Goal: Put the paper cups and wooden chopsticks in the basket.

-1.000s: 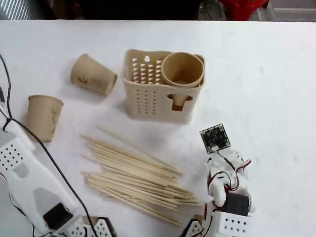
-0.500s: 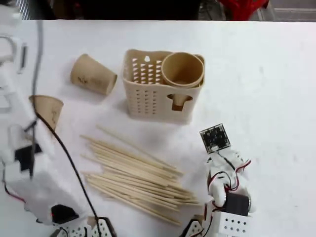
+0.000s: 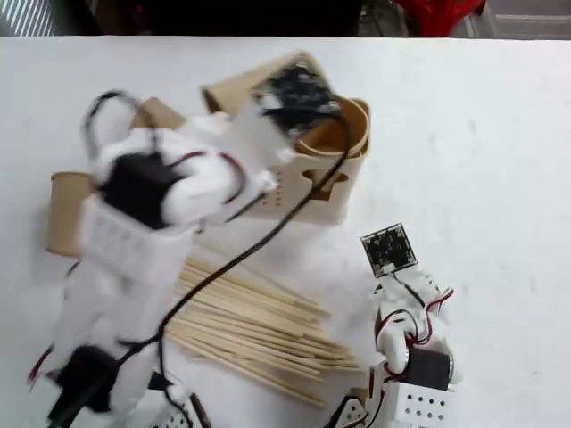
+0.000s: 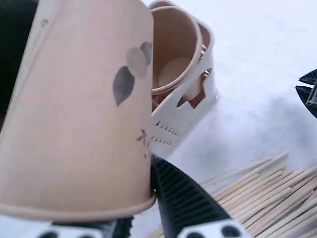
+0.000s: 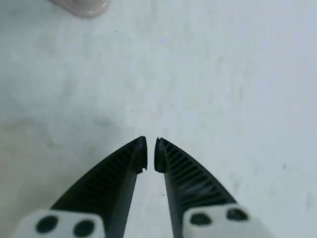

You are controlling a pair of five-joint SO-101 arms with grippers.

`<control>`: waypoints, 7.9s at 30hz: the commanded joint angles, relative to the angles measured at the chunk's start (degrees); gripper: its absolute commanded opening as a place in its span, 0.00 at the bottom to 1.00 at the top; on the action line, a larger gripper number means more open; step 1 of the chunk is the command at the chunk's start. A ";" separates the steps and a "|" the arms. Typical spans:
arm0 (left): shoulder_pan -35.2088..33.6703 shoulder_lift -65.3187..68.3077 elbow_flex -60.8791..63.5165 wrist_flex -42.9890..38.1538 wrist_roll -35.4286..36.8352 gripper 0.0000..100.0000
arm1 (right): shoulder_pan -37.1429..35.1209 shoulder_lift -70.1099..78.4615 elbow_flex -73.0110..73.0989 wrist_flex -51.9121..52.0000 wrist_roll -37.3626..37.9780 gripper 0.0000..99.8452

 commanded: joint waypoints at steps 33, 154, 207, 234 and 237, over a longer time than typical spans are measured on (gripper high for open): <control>3.03 15.87 -23.30 0.09 0.35 0.10 | -0.04 -0.31 0.26 -1.54 -0.44 0.04; -35.91 60.44 -53.98 5.45 27.78 0.02 | -1.80 -0.31 0.44 -1.45 -0.44 0.04; 6.55 45.67 -51.25 -24.18 -3.96 0.02 | -2.15 -0.31 0.44 -1.45 -0.44 0.04; 8.04 45.23 -57.76 -13.63 -4.48 0.02 | -2.07 -0.31 0.44 -1.54 -0.44 0.04; 8.04 45.32 -58.73 -11.60 -4.48 0.02 | -1.98 -0.31 0.44 -1.54 -0.44 0.04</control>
